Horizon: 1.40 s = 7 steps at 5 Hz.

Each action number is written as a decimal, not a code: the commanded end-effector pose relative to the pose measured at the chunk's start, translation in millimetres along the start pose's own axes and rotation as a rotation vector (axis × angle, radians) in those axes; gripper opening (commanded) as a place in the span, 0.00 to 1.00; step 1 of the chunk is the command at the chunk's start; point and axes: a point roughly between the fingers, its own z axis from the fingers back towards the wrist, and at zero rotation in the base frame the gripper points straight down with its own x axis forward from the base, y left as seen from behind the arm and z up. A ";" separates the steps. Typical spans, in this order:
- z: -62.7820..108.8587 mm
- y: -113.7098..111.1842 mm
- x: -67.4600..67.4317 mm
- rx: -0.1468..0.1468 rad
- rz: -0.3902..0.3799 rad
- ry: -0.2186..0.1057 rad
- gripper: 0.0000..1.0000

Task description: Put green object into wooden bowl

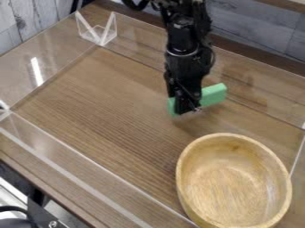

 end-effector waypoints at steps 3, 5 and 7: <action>13.3 -12.4 39.6 0.031 -0.080 -0.058 0.00; 49.4 11.7 26.1 0.076 0.043 -0.062 0.00; 37.0 -34.8 25.1 0.038 -0.007 -0.075 0.00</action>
